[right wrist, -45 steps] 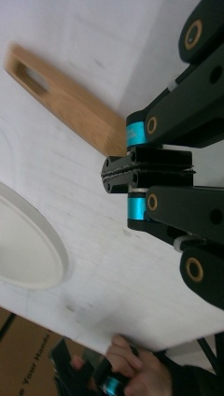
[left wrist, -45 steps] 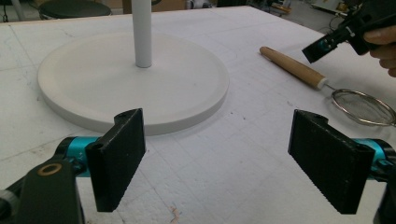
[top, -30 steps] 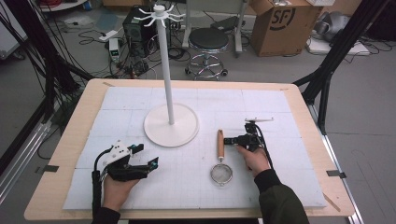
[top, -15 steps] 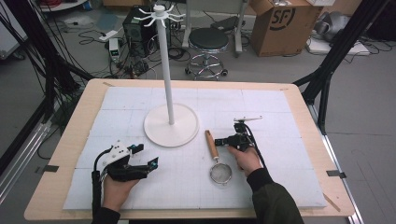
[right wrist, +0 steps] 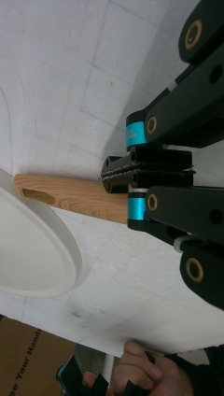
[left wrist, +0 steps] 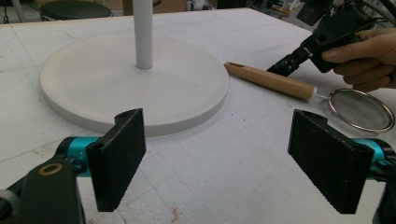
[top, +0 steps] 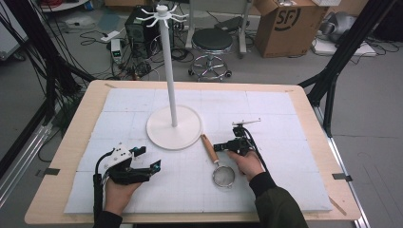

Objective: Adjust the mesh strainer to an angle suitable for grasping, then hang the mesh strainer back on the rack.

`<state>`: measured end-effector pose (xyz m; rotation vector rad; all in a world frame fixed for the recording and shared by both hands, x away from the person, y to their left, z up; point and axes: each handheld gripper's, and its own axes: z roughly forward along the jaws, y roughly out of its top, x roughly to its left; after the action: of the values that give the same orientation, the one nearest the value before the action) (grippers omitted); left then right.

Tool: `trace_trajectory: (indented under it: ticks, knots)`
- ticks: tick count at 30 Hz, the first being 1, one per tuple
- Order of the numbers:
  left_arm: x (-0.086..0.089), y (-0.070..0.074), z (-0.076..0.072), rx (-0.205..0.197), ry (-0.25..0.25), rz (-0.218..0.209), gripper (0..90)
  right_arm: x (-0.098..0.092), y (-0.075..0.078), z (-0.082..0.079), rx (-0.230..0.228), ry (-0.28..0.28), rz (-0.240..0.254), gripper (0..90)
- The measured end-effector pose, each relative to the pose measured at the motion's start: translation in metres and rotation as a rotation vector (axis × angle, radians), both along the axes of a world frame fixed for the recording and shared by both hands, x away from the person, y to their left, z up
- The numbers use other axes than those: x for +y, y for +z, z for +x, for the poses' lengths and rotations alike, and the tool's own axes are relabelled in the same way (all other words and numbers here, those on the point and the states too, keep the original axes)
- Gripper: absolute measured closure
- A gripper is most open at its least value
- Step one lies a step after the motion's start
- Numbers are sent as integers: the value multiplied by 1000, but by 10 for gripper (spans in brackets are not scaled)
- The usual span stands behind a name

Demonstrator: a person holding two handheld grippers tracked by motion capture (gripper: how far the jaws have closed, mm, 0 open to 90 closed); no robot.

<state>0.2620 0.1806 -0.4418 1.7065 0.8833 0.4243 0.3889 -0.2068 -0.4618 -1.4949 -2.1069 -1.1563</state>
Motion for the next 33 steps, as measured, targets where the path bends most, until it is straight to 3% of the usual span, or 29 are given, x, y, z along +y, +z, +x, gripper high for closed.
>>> trace_trajectory:
  ticks: [3, 6, 8, 11, 13, 25, 33]
  knots:
    - [0, 0, 0, 2, 0, 1, 197, -1, 1, -1, -6, -9, -6, 898]
    - [1, 0, 0, 1, -2, 1, 198, -3, 5, -2, -40, -23, -29, 879]
    - [1, 0, 0, 3, -1, 2, 197, -7, 10, -3, -55, -29, -11, 714]
    - [1, 0, 0, 3, -1, 0, 198, -11, 17, -5, -55, -48, 0, 626]
    - [1, 0, 0, 3, -2, 0, 197, -12, 20, -7, -52, -55, -6, 491]
    - [0, -1, 0, 6, 0, 2, 198, 0, 26, -19, -51, -4, -18, 416]
    - [0, 0, 0, 3, 0, -1, 198, 12, 23, -23, -40, 14, -57, 407]
